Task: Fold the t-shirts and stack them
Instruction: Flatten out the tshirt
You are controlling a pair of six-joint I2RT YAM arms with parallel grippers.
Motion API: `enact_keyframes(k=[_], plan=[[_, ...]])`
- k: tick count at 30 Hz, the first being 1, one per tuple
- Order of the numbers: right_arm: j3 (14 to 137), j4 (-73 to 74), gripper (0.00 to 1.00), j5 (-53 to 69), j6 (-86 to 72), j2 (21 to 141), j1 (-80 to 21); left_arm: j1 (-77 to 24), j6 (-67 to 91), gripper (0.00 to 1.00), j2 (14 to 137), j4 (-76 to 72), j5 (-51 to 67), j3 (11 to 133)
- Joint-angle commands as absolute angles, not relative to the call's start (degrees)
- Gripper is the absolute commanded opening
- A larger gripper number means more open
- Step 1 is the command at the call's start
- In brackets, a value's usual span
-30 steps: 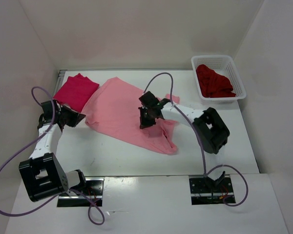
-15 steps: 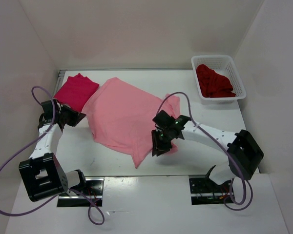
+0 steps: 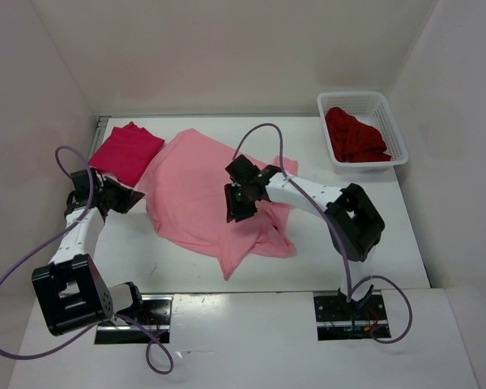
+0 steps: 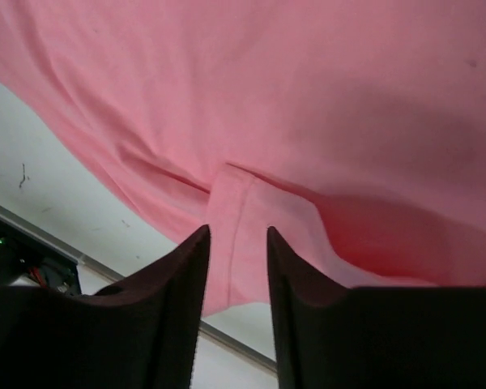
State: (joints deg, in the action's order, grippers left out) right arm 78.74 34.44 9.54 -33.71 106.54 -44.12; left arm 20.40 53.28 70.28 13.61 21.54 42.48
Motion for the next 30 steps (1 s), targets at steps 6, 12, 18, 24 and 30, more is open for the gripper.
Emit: enact_keyframes(k=[6, 12, 18, 24, 30], plan=[[87.9, 32.8, 0.54, 1.9, -31.8, 115.6, -49.9, 19.5, 52.4, 0.0, 67.9, 12.9, 22.4, 41.1], [89.7, 35.9, 0.54, -2.4, -31.8, 118.0, -52.9, 19.5, 51.9, 0.0, 67.9, 12.9, 22.9, 41.1], [89.1, 37.1, 0.51, -5.5, -33.7, 118.7, -54.0, 19.5, 51.9, 0.0, 67.9, 12.3, 22.9, 41.1], [90.3, 39.5, 0.43, -9.9, -34.2, 120.7, -54.6, 19.5, 51.9, 0.0, 67.9, 11.8, 23.5, 40.6], [90.9, 40.8, 0.36, -11.2, -34.2, 121.2, -54.6, 19.5, 52.9, 0.0, 68.4, 11.2, 23.5, 40.6]])
